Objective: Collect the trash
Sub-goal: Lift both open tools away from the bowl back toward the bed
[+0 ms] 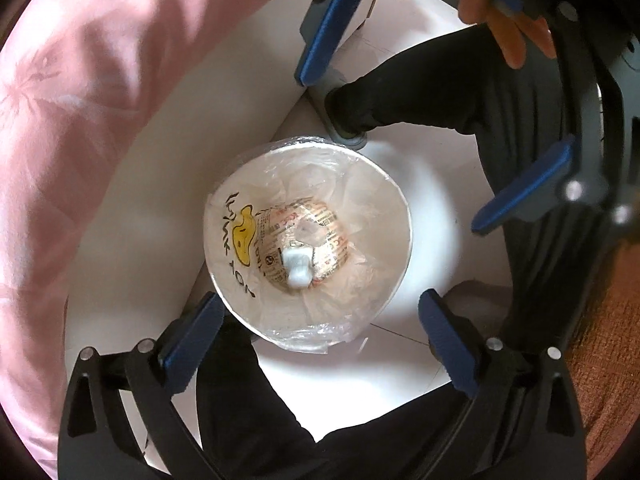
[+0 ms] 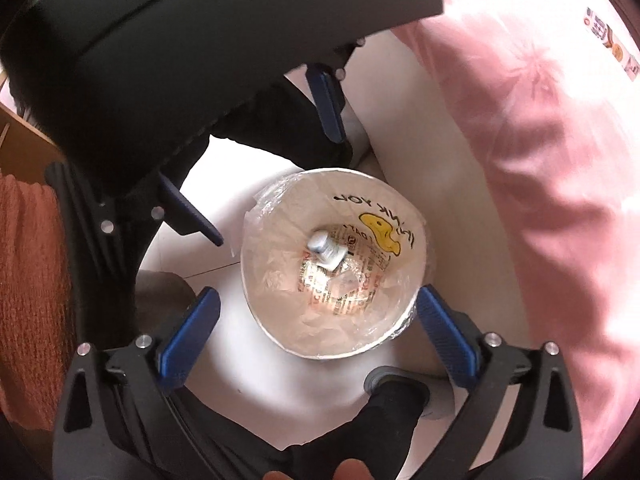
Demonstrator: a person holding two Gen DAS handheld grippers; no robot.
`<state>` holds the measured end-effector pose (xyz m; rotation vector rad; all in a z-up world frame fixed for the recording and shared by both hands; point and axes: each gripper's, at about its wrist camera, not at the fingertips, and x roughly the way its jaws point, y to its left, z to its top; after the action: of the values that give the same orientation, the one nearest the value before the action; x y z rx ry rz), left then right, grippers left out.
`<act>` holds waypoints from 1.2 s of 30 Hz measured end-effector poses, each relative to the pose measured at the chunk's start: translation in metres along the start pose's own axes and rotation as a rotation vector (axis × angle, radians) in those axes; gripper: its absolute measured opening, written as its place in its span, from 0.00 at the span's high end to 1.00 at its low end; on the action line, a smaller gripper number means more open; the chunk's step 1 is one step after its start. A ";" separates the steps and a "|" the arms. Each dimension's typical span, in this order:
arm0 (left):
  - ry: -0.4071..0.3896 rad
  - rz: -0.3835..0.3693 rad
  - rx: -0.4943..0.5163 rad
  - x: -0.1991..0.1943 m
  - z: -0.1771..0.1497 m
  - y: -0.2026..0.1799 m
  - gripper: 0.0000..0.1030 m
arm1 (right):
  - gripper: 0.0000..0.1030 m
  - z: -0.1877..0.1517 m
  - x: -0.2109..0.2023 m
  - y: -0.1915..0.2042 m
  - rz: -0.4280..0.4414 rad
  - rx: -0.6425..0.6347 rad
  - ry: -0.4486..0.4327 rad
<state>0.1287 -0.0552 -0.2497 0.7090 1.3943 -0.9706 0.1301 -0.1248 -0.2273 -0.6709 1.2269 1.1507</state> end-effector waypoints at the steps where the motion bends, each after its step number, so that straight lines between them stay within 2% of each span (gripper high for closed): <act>1: -0.001 0.000 -0.001 0.000 0.000 0.000 0.03 | 0.06 -0.001 -0.001 0.001 0.001 0.002 0.001; 23: -0.032 0.038 -0.009 -0.020 0.005 0.006 0.03 | 0.06 -0.006 -0.023 0.004 -0.065 0.002 -0.002; 28: -0.053 0.052 -0.020 -0.031 0.007 0.008 0.03 | 0.06 -0.007 -0.041 0.004 -0.109 0.010 -0.027; 36: -0.134 0.085 -0.075 -0.064 0.014 0.021 0.03 | 0.06 -0.012 -0.084 -0.014 -0.191 0.051 -0.095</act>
<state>0.1590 -0.0486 -0.1879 0.6311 1.2667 -0.8784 0.1439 -0.1662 -0.1532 -0.6725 1.0841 0.9788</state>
